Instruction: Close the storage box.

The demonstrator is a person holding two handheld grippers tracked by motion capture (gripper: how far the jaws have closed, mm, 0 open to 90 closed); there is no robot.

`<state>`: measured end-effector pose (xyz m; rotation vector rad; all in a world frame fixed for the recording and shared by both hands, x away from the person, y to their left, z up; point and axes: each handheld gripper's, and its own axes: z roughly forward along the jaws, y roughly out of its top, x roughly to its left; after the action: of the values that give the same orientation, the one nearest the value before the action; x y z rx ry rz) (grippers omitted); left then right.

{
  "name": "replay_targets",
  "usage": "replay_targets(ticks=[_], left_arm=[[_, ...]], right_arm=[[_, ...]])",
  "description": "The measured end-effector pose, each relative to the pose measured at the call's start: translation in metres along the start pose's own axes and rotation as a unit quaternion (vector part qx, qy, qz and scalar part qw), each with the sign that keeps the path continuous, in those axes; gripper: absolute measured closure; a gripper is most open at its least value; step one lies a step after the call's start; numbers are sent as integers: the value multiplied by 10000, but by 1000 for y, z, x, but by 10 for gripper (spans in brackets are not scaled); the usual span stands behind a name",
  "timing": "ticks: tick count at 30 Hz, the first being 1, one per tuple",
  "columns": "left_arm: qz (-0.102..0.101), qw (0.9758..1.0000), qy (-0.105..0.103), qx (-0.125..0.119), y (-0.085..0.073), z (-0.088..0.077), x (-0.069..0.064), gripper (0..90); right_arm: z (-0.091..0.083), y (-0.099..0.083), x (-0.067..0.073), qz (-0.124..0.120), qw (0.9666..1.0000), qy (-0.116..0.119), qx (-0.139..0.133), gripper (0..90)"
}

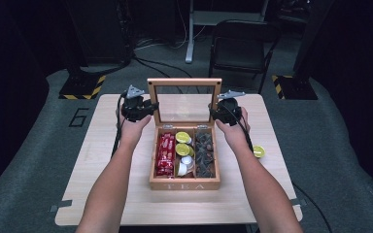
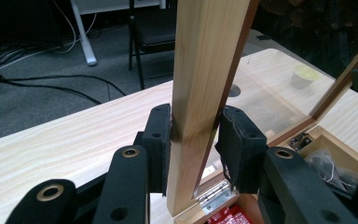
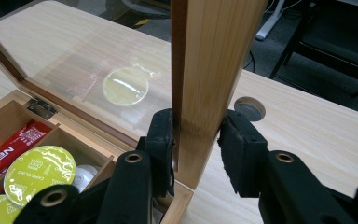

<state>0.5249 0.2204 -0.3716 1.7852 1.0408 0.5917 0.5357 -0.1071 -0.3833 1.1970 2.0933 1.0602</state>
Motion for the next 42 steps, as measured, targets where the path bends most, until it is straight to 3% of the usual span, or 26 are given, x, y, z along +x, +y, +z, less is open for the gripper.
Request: replay_targets(ticks=[5, 11, 19, 22, 25, 34, 42], left_arm=[[70, 10000, 15, 55, 1, -3, -2, 642], [75, 9998, -132, -87, 6, -11, -1, 629], [291, 9989, -29, -359, 35, -33, -11, 613], [389, 9986, -30, -370, 46, -41, -12, 622], [532, 9983, 26, -217, 53, -45, -14, 647], [435, 9985, 58, -338, 49, -45, -15, 649], [509, 9984, 132, -224, 49, -38, -19, 591]], right_arm=[[-1, -2, 1, 43, 10000, 0, -46, 649], [-4, -6, 2, 0, 10000, 29, -93, 649], [-6, -7, 3, -9, 9999, 11, -108, 649], [-6, -7, 3, -28, 9999, 13, -120, 649], [-6, -8, 4, 13, 9999, 6, -116, 649], [-7, -8, 4, -49, 9999, -16, -113, 649], [-7, -8, 4, -43, 9999, -23, -101, 649]])
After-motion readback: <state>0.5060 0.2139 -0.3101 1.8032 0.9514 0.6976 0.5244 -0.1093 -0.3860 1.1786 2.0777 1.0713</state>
